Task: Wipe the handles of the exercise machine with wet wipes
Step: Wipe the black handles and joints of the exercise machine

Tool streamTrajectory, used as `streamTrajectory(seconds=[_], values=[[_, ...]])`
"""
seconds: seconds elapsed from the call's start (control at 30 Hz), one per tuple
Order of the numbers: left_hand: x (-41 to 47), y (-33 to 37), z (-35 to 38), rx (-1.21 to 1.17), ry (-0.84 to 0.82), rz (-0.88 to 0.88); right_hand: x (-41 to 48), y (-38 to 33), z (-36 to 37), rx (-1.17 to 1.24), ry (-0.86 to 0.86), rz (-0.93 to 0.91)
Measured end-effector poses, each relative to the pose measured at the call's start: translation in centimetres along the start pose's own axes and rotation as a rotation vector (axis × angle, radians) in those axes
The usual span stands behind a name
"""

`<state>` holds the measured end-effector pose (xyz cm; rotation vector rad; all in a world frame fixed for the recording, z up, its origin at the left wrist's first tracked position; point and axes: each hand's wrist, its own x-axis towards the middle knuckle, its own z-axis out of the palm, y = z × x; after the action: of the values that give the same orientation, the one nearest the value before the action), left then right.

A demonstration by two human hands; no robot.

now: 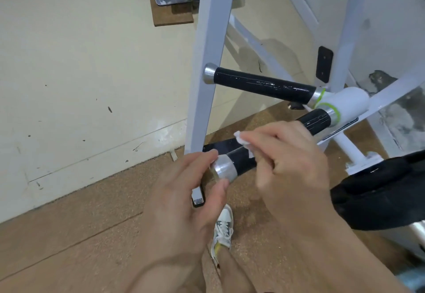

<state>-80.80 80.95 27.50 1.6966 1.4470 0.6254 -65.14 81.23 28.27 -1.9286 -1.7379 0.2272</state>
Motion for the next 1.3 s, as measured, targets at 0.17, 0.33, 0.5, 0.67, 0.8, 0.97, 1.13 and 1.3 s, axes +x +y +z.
streamTrajectory(seconds=[0.17,0.33,0.5,0.67,0.8,0.97,1.13,1.3], values=[[0.1,0.6,0.0,-0.005,0.008,-0.039,-1.2,-2.3,-0.1,0.001,-0.1,-0.064],[0.1,0.8,-0.3,0.007,-0.003,-0.069,1.5,-0.5,-1.2,-0.005,-0.107,-0.048],[-0.1,0.9,-0.2,-0.105,0.016,-0.108,4.0,-2.8,-0.6,-0.142,-0.566,0.031],[0.3,0.9,-0.4,0.03,0.009,-0.061,0.3,-2.3,-1.2,-0.012,-0.298,-0.062],[0.4,0.7,-0.4,0.011,0.004,-0.053,-3.5,-2.3,-0.9,0.105,-0.1,-0.012],[0.3,0.8,-0.1,-0.049,0.009,-0.028,-1.4,-1.6,1.1,0.048,0.054,0.041],[0.6,1.3,-0.3,0.026,0.001,0.043,-5.0,-2.8,1.1,0.197,0.097,0.244],[1.1,1.6,-0.2,0.026,-0.026,0.079,-2.5,-2.9,1.1,0.352,0.192,0.367]])
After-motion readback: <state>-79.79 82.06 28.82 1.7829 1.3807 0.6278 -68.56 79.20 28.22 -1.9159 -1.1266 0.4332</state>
